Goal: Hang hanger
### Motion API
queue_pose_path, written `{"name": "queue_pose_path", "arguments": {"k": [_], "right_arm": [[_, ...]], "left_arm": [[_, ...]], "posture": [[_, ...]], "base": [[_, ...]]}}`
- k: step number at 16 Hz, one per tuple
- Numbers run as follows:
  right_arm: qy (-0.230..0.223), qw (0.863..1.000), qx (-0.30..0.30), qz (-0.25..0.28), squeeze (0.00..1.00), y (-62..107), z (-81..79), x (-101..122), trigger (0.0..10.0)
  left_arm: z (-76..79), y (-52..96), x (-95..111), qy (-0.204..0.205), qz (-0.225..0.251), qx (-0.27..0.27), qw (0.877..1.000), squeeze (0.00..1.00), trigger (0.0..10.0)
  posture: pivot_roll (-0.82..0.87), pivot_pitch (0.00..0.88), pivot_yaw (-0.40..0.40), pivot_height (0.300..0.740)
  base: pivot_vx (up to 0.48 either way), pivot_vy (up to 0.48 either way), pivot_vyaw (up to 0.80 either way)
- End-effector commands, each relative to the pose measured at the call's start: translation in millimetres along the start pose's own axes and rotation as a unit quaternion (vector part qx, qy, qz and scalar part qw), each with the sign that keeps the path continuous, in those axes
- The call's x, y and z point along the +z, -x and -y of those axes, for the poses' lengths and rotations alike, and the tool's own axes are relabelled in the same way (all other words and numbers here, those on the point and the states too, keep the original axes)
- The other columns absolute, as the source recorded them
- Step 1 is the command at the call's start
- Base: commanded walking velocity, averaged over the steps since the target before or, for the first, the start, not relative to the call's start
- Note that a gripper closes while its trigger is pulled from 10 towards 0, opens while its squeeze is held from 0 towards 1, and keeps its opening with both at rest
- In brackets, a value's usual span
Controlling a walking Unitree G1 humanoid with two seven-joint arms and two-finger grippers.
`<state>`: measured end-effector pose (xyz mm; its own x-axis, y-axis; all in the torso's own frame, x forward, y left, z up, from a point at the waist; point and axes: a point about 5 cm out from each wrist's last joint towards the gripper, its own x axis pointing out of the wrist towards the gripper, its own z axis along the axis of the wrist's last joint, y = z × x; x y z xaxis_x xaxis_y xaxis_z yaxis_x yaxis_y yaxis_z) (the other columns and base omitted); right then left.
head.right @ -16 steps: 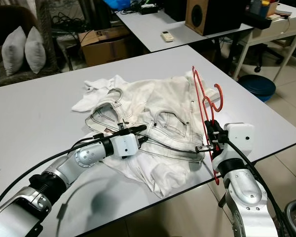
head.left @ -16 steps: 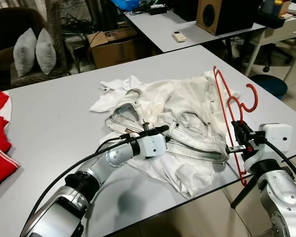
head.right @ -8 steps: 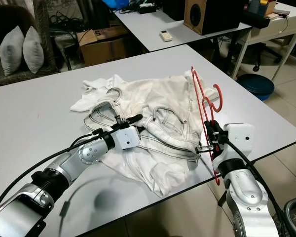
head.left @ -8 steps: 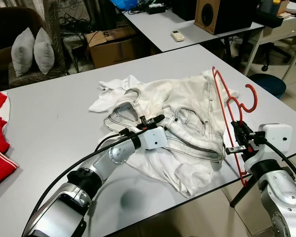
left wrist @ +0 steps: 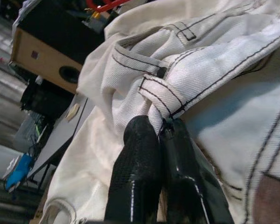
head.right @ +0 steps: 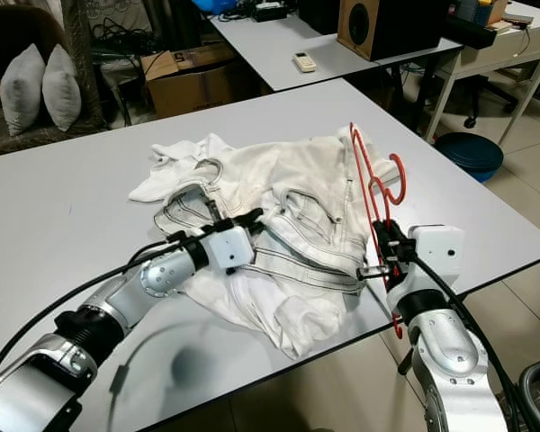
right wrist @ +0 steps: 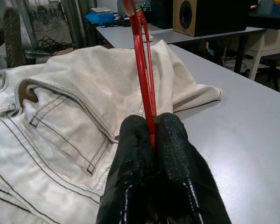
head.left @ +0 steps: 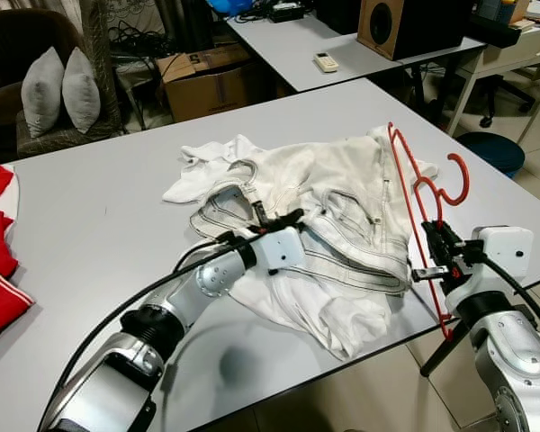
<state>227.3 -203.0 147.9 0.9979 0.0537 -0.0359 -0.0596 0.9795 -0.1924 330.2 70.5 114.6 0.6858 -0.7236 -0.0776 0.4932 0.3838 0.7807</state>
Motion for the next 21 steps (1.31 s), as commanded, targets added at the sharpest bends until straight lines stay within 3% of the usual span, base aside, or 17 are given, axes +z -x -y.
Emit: {"name": "queue_pose_path", "arguments": {"k": [1,4,5,7,8,9,11,13,15,16,18,19,21], "right_arm": [[0.003,1.000,0.001,0.012,0.00,0.3,-1.0,4,10.0],[-0.030,0.997,0.047,0.049,0.00,3.4,0.2,15,10.0],[-0.028,0.993,0.099,0.059,0.00,10.5,1.0,22,10.0],[-0.027,0.988,0.135,0.065,0.00,16.2,-0.2,26,10.0],[-0.013,0.986,0.152,0.060,0.00,20.5,0.9,26,10.0],[-0.010,0.987,0.151,0.057,0.00,20.7,1.7,26,10.0],[-0.010,0.991,0.121,0.054,0.00,17.2,8.5,23,10.0],[-0.016,0.991,0.108,0.074,0.00,10.3,7.7,29,10.0],[-0.017,0.991,0.107,0.084,0.00,7.1,7.8,32,10.0],[-0.020,0.990,0.103,0.094,0.00,3.5,8.6,36,10.0],[-0.030,0.989,0.101,0.106,0.00,-2.2,7.6,39,10.0],[-0.037,0.987,0.107,0.113,0.00,-6.4,4.1,40,10.0],[-0.045,0.986,0.109,0.118,0.00,-9.7,1.2,40,10.0]], "left_arm": [[-14.4,0.9,-3,0.006,-0.008,0.019,1.000,0.00,0.0],[-28.8,-1.8,0,0.023,-0.007,0.025,0.999,0.00,0.0],[-49.1,-5.3,7,0.042,0.002,0.042,0.998,0.00,0.0],[-67.3,-7.5,11,0.050,0.005,0.058,0.997,0.00,0.0],[-94.5,-9.8,16,0.060,0.007,0.090,0.994,0.00,0.0],[-99.8,-10.1,17,0.060,0.008,0.096,0.994,0.00,0.0],[-125.6,-8.5,20,0.070,0.007,0.126,0.990,0.00,0.0],[-174.3,10.2,10,0.103,-0.023,0.209,0.972,0.00,0.0],[-198.7,25.4,6,0.099,-0.041,0.250,0.962,0.00,0.0],[-225.0,43.3,6,0.080,-0.052,0.292,0.952,0.00,0.0],[-257.9,69.2,10,0.034,-0.072,0.338,0.938,0.00,0.0],[-283.9,87.2,25,-0.018,-0.072,0.351,0.933,0.00,0.0],[-296.9,89.4,43,-0.045,-0.053,0.347,0.935,0.00,0.0]], "posture": [[-0.24,0.000,0.110,0.740],[-0.23,0.000,0.119,0.740],[-0.23,0.000,0.131,0.740],[-0.23,0.000,0.140,0.740],[-0.24,0.000,0.151,0.740],[-0.24,0.000,0.152,0.740],[-0.24,0.000,0.157,0.740],[-0.24,0.000,0.160,0.740],[-0.23,0.000,0.157,0.740],[-0.22,0.000,0.148,0.740],[-0.21,0.000,0.140,0.740],[-0.19,0.000,0.131,0.740],[-0.16,0.000,0.129,0.740]], "base": [[0.000,0.000,0.00],[0.000,0.000,0.00],[0.000,0.000,0.00],[0.000,0.000,0.00],[0.000,0.000,0.00],[0.000,0.000,0.00],[0.000,0.000,0.00],[0.000,0.000,0.00],[0.000,0.000,0.00],[0.000,0.000,0.00],[0.000,0.000,0.00],[0.000,0.000,0.00],[0.000,0.000,0.00]]}}
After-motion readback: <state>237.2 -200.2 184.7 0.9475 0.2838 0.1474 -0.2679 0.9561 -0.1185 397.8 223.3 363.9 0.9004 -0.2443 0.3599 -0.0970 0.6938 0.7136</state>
